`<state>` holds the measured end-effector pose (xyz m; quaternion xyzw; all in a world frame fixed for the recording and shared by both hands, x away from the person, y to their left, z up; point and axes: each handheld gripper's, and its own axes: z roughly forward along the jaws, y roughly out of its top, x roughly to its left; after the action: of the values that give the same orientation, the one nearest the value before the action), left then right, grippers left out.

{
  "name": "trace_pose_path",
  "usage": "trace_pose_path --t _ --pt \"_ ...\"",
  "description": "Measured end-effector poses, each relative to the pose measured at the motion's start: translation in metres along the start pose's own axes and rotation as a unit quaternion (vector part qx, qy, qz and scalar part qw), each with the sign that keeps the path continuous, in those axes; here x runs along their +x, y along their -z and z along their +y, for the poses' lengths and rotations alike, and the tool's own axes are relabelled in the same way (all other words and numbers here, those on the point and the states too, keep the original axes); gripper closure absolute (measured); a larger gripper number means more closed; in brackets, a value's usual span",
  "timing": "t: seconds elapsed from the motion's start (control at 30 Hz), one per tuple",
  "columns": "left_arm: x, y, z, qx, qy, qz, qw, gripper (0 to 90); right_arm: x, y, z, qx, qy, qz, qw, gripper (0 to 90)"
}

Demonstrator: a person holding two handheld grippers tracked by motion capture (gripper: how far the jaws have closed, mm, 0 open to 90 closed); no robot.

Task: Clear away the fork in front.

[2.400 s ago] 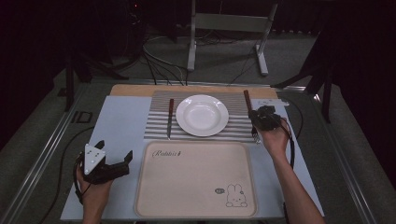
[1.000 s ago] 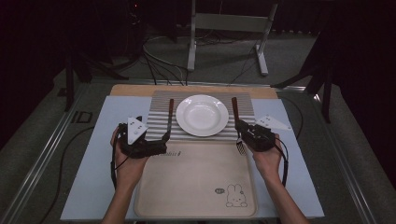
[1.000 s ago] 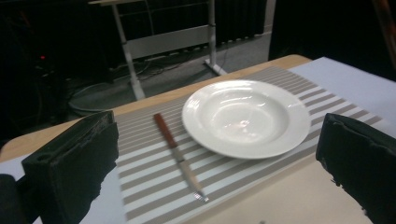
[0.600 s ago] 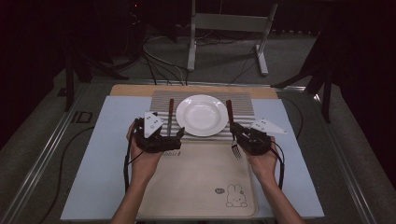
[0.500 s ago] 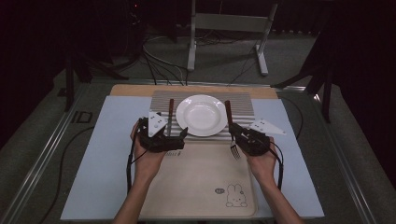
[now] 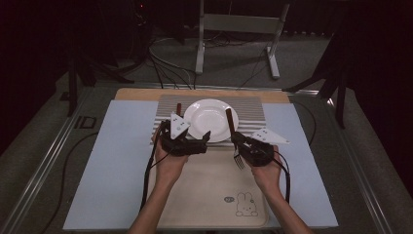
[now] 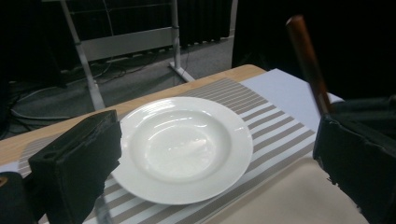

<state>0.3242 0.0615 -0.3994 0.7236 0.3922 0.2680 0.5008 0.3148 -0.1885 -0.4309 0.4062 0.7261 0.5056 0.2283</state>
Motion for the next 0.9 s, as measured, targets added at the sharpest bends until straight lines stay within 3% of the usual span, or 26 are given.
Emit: trace_pose_path --t 0.2,0.33,0.5,0.63,0.83,0.9 --pt "-0.008 -0.008 0.004 0.002 0.002 -0.012 0.9999 1.9 0.007 -0.004 -0.004 0.004 0.005 0.007 1.0 78.0" --pt "-0.01 -0.013 0.005 0.01 0.03 -0.033 0.9989 6.7 0.015 -0.006 -0.005 0.006 0.018 0.012 0.9998 78.0" --pt "-0.014 -0.018 0.005 0.017 0.035 -0.05 0.998 10.3 0.019 -0.008 -0.008 0.007 0.022 0.017 0.9996 78.0" --pt "-0.02 -0.022 0.004 0.02 0.032 -0.044 0.9983 16.2 0.023 -0.009 -0.008 0.007 0.024 0.021 0.9995 78.0" --pt "-0.026 -0.026 0.003 0.017 0.045 -0.074 0.9961 31.8 0.028 -0.01 -0.008 -0.001 0.029 0.023 0.9993 78.0" --pt "-0.028 -0.028 0.002 0.018 0.045 -0.074 0.9961 36.1 0.029 -0.01 -0.008 -0.004 0.029 0.024 0.9993 77.9"
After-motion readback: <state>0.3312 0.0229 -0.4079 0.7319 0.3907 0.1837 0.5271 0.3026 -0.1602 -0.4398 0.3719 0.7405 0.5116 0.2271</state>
